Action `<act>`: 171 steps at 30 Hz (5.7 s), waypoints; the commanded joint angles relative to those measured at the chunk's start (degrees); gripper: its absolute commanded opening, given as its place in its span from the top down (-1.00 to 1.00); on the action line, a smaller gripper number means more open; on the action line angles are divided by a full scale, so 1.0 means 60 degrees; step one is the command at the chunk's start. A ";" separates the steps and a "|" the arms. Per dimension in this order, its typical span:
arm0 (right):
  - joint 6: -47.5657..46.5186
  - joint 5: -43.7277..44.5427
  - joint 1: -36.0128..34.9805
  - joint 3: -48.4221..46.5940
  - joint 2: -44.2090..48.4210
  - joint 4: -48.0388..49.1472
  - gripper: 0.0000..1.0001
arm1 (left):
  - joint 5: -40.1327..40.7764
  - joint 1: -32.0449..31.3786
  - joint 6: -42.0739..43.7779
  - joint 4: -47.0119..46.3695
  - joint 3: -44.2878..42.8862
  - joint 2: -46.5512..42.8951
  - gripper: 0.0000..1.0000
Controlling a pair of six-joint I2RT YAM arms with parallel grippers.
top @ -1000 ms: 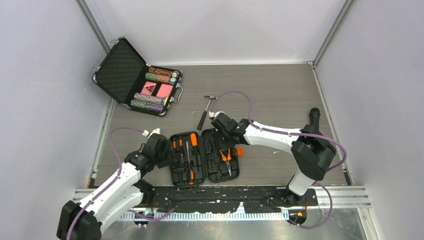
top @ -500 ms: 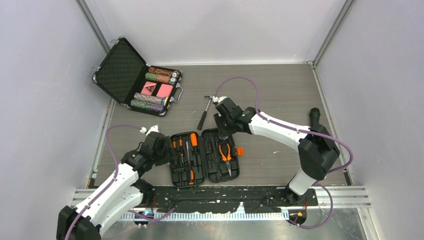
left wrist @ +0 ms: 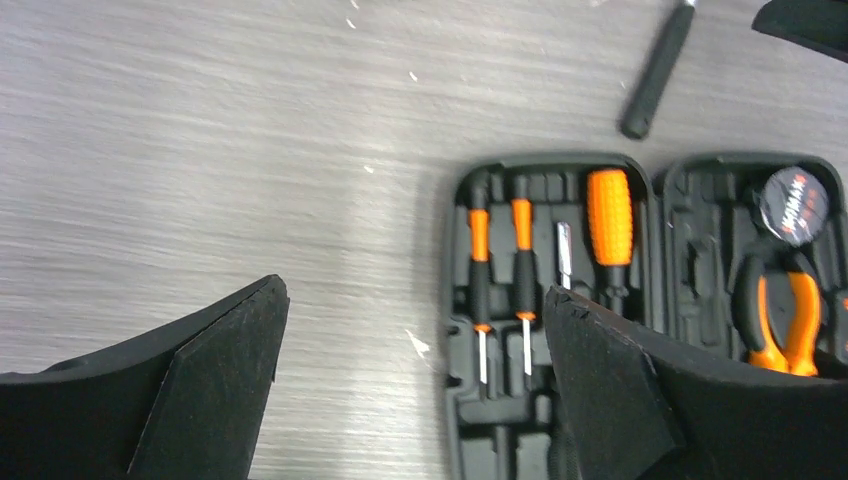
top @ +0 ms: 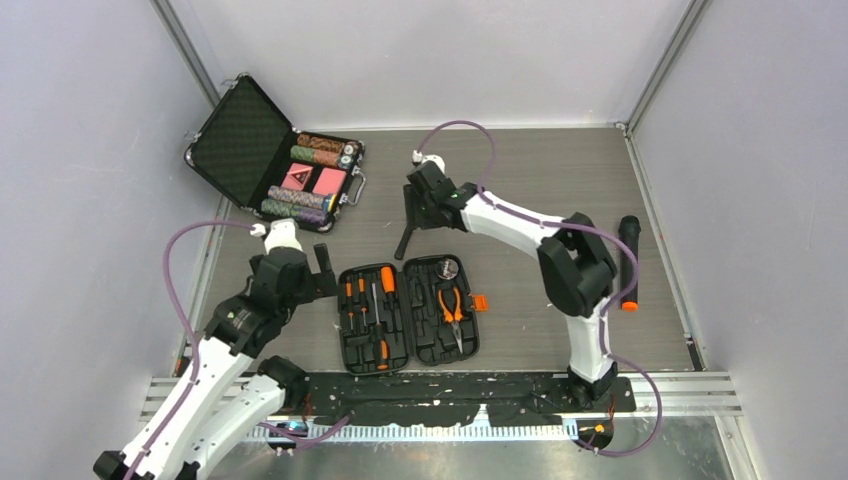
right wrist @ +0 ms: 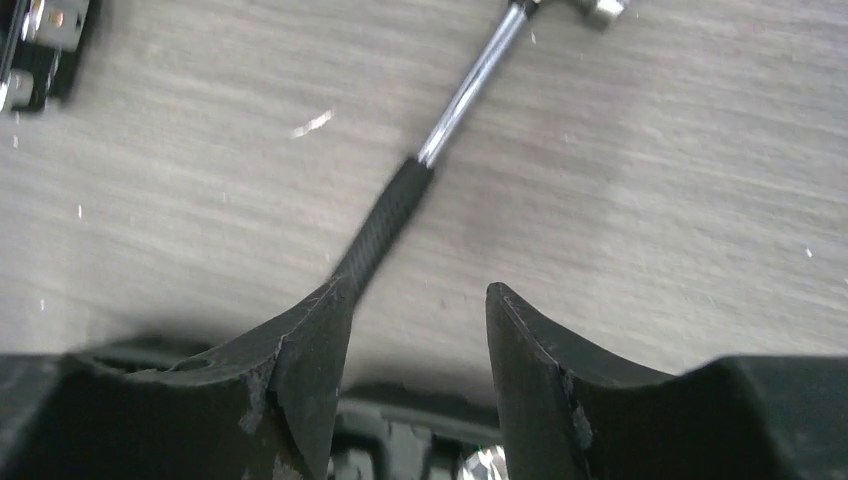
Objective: Pack the tool kit
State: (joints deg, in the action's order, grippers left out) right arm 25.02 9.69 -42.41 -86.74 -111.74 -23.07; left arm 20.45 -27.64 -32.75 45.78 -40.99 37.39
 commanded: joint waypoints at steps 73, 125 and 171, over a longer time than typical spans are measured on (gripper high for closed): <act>-0.1929 -0.1655 0.4683 0.3234 0.1079 -0.0808 0.72 | 0.1136 0.0285 0.1994 -0.1381 0.0886 -0.1900 -0.93; -0.5887 -0.3392 -0.1828 0.3403 0.6805 -0.0110 0.89 | -0.8321 -0.0466 -0.2482 -0.6656 -0.0883 0.3912 -0.36; -0.2964 0.0859 0.0560 0.8166 1.2374 0.1164 -0.85 | 0.1347 -0.7698 0.9737 -0.7582 -0.0988 0.3995 1.00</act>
State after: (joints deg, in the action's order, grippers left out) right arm 6.46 13.47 -39.24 -37.76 -38.33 -18.46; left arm 26.48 -72.86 23.51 9.45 -46.37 60.99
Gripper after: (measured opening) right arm 0.923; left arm 0.150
